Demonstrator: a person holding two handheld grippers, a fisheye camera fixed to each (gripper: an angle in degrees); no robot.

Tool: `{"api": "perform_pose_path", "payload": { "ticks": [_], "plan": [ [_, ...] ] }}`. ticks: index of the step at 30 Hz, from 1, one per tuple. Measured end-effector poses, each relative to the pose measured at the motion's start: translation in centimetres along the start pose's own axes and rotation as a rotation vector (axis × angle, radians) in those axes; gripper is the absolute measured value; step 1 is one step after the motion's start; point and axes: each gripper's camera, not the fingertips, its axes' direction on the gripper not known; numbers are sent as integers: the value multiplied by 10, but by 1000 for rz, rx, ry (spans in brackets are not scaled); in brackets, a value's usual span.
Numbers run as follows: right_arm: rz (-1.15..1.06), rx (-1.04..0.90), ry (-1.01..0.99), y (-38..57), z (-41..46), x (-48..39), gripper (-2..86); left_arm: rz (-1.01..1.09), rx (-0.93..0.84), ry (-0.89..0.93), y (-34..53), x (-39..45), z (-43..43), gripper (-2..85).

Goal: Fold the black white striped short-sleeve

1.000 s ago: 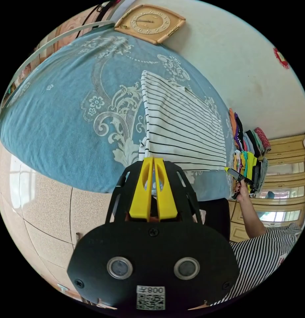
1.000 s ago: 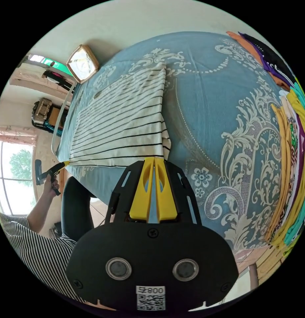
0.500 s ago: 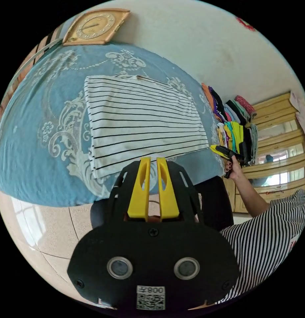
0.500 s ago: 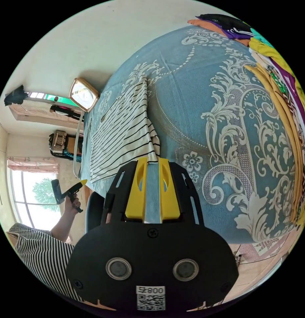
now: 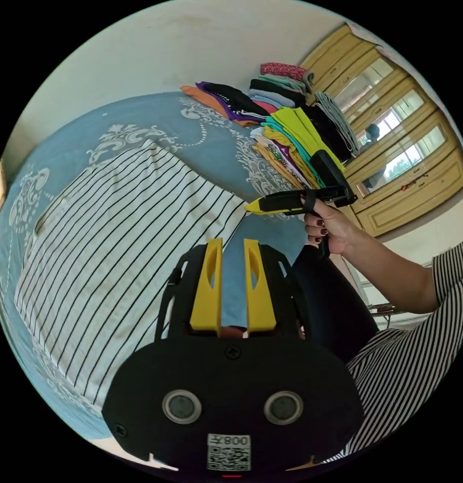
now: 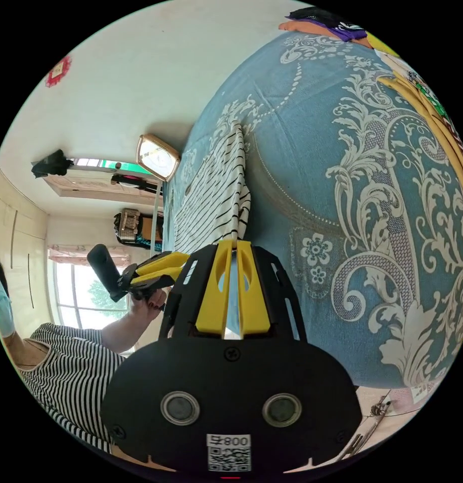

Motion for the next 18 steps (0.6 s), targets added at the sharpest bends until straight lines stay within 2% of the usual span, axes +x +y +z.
{"api": "perform_pose_path", "payload": {
  "ticks": [4, 8, 14, 18],
  "plan": [
    [-52, -28, -55, -12, 8, -9, 14, 139, -30, -126, -63, 52, 15, 90],
    [-95, -58, -54, -26, 18, -16, 14, 204, -70, -298, -105, 85, 26, 59],
    [-133, -30, -55, -49, 18, -15, 15, 116, -26, -267, -132, 94, 11, 17],
    [-88, 10, -85, -82, 23, 0, 46, 61, 13, -221, -141, 93, -1, 10]
  ]
}}
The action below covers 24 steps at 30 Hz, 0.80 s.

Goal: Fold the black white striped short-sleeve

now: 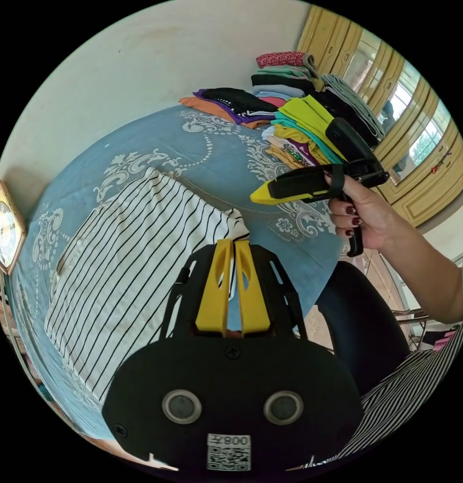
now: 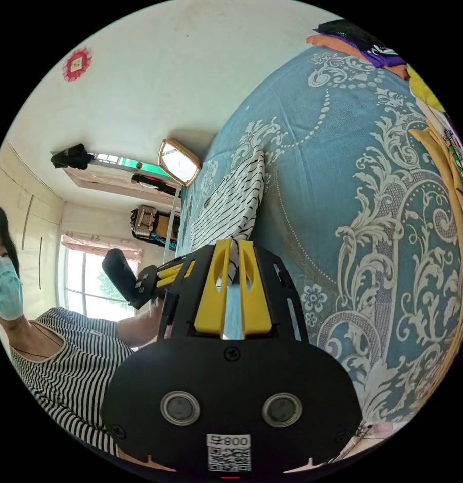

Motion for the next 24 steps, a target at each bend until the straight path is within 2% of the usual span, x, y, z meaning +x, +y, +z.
{"api": "perform_pose_path", "payload": {
  "ticks": [12, 24],
  "plan": [
    [50, -102, 12, -149, 94, 8, 88, -75, 74, 81, -14, -13, -21, 7],
    [52, -172, 86, -234, 167, -27, 60, -79, 93, 140, 4, -30, -9, 9]
  ]
}}
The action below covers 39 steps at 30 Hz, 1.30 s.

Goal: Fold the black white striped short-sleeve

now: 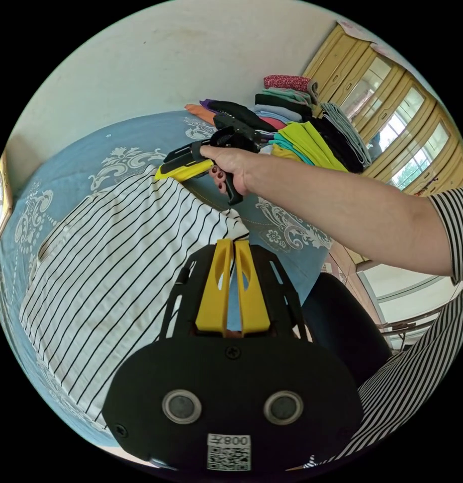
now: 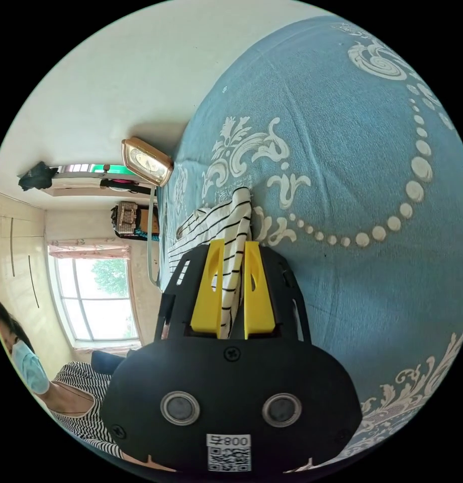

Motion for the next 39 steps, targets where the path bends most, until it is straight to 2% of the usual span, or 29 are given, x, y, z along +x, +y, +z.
{"api": "perform_pose_path", "payload": {
  "ticks": [9, 21, 30, 39],
  "plan": [
    [-20, -36, 59, -41, 31, -52, 15, -9, 9, 27, 39, -25, 4, 8],
    [-92, 71, -88, -62, 43, -171, 8, -67, 105, 58, 139, -81, -34, 7],
    [-227, 79, -89, -73, 95, -316, 7, -199, 208, 59, 269, -148, -86, 7],
    [-332, -18, -67, -86, 199, -456, 8, -500, 285, 35, 448, -237, -121, 10]
  ]
}}
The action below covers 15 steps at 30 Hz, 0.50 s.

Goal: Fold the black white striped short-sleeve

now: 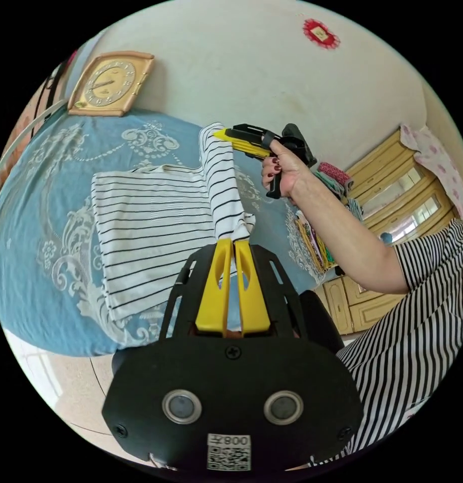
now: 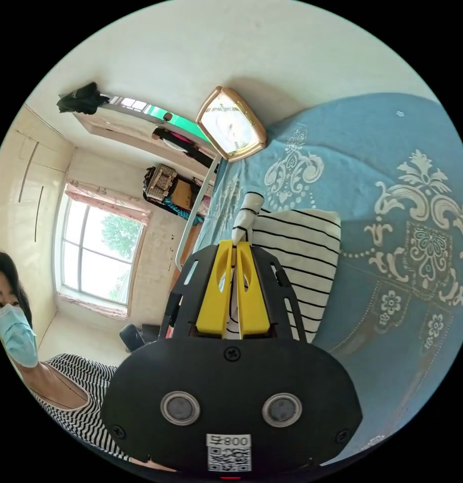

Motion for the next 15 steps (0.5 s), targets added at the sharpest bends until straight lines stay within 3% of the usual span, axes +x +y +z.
{"api": "perform_pose_path", "payload": {
  "ticks": [15],
  "plan": [
    [-8, -185, 115, -68, 169, -124, 7, -346, 58, 72, 153, -213, -45, 12]
  ]
}}
